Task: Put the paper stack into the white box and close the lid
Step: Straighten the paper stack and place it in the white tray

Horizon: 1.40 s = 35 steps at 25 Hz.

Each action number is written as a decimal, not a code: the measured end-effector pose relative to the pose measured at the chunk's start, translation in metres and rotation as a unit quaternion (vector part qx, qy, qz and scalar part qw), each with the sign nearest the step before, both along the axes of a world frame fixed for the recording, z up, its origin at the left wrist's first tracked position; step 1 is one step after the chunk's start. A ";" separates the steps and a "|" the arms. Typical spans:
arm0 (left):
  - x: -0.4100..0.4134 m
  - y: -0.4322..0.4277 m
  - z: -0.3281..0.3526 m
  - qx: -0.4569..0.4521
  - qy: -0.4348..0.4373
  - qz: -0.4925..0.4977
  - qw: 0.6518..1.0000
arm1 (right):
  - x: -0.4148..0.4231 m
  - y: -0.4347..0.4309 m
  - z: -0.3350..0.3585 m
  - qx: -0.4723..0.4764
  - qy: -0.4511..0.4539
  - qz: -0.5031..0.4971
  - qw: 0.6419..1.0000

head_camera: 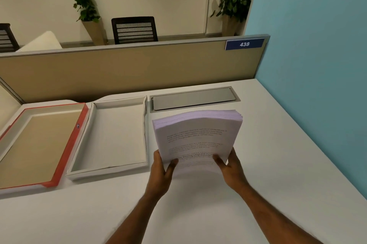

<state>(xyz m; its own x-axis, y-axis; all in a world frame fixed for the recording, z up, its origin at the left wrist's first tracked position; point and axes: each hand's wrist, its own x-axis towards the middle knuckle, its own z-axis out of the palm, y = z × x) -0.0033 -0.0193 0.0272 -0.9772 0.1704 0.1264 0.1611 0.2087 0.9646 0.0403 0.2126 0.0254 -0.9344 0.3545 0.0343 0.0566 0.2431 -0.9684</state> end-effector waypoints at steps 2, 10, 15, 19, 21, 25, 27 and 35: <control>0.000 -0.003 -0.010 -0.018 -0.020 -0.010 1.000 | 0.000 0.003 -0.009 0.005 -0.030 0.018 0.999; -0.029 0.002 -0.005 -0.036 -0.051 0.015 0.998 | -0.027 0.015 0.010 0.060 -0.054 0.023 0.996; -0.042 0.005 0.002 0.014 -0.154 0.019 0.988 | -0.041 0.019 0.022 0.036 -0.102 0.018 0.994; -0.028 0.003 -0.013 0.013 -0.207 0.010 0.978 | -0.026 0.014 0.003 0.016 -0.171 0.023 0.985; -0.020 0.000 -0.021 0.010 -0.207 0.012 0.978 | -0.016 0.010 -0.005 0.008 -0.186 0.018 0.982; -0.023 -0.013 -0.019 0.007 -0.193 0.025 0.981 | -0.020 -0.004 0.001 0.003 -0.184 0.017 0.983; -0.031 -0.024 -0.009 0.008 -0.185 0.031 0.982 | -0.031 -0.016 0.011 0.001 -0.172 0.019 0.985; -0.091 -0.122 0.031 -0.032 -0.149 0.080 0.985 | -0.104 -0.105 0.046 -0.018 -0.140 0.059 0.988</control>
